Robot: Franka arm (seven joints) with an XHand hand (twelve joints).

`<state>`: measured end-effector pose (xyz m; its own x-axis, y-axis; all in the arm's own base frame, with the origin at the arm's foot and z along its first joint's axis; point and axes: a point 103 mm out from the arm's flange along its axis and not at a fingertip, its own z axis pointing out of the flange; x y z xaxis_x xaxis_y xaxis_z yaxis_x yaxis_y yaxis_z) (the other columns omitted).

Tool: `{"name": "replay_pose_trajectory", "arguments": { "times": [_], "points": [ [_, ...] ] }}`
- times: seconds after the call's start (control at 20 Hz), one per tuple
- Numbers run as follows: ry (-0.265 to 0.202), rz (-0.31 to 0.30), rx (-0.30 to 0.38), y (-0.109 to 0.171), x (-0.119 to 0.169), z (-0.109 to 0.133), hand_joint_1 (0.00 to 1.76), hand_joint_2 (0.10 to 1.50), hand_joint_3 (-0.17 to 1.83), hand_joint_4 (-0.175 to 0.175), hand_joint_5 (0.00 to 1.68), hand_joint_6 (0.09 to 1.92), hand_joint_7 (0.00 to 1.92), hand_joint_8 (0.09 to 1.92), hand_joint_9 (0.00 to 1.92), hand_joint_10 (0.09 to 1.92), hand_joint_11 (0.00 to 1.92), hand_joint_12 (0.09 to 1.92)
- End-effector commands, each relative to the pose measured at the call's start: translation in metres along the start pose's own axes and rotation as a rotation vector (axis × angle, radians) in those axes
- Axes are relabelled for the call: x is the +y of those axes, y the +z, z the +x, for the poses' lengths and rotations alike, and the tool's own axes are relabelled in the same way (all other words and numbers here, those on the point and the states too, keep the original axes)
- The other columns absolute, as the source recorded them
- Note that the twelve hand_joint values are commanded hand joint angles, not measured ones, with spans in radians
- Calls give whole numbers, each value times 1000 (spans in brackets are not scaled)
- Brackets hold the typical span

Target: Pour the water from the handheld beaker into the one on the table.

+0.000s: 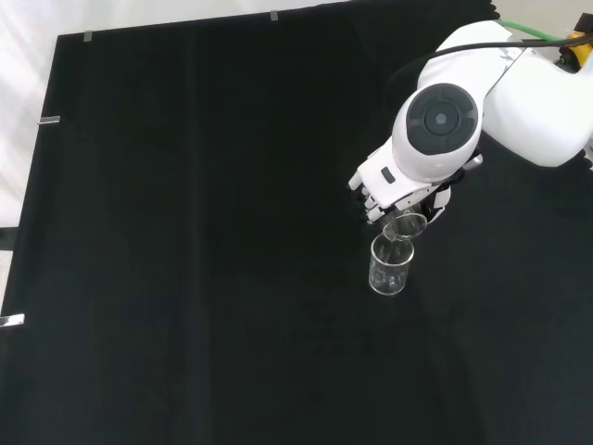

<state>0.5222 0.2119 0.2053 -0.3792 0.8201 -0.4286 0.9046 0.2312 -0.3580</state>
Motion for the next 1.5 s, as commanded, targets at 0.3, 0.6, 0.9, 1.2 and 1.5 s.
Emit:
{"name": "replay_pose_trajectory", "arguments": {
  "times": [0.3, 0.6, 0.9, 1.2, 1.5],
  "points": [
    [13, 4, -17, 0, -1, 5, 1326, 647, 561, -175, 1466, 228, 1595, 87, 1538, 87, 1078, 870],
    [12, 9, -14, 3, -1, 0, 1326, 647, 561, -175, 1466, 229, 1595, 87, 1538, 87, 1079, 869],
    [11, 14, -28, 3, -1, 0, 1326, 647, 560, -175, 1465, 229, 1595, 87, 1539, 87, 1079, 869],
    [9, 19, -47, -1, -2, 8, 1326, 648, 560, -175, 1465, 229, 1595, 87, 1539, 87, 1080, 869],
    [14, 27, -61, -4, -2, 16, 1326, 648, 560, -175, 1465, 229, 1595, 87, 1539, 87, 1080, 868]
  ]
}}
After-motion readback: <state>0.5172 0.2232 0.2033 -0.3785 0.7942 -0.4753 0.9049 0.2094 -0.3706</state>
